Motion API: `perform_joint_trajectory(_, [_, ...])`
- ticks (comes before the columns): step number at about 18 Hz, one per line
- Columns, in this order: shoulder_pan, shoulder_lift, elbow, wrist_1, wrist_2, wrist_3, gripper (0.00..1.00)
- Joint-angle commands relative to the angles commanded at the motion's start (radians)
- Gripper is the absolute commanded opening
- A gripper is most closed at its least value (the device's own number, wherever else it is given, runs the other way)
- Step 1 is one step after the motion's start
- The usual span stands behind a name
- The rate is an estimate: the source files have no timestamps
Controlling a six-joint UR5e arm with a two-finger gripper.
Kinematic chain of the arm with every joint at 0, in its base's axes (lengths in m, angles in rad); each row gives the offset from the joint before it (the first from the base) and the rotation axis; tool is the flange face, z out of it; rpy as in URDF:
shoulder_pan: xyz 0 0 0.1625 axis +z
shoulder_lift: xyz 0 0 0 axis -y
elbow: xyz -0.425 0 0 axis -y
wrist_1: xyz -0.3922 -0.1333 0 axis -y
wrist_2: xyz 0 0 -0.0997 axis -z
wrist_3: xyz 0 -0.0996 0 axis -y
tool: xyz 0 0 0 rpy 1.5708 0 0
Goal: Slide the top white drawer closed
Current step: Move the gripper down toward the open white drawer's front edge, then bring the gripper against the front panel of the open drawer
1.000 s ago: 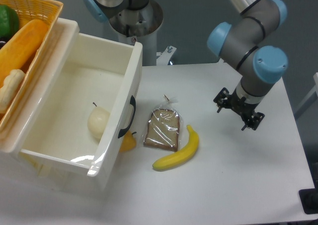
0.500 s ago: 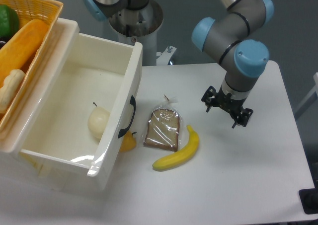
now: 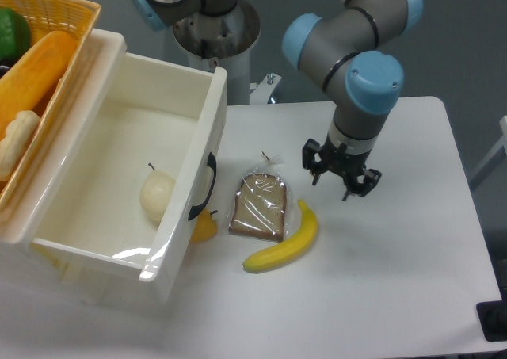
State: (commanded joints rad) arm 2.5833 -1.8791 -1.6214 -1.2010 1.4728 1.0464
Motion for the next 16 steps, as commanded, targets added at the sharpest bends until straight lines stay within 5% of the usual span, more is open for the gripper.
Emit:
perform_joint_trajectory(3, [-0.019,0.002,0.023,-0.086,-0.127,-0.143,0.02])
perform_joint_trajectory(8, [-0.022,0.005,0.038,-0.227,-0.297,-0.149,0.02])
perform_joint_trajectory(16, [-0.019,0.018,0.045,-0.342,-0.411,-0.152,0.02])
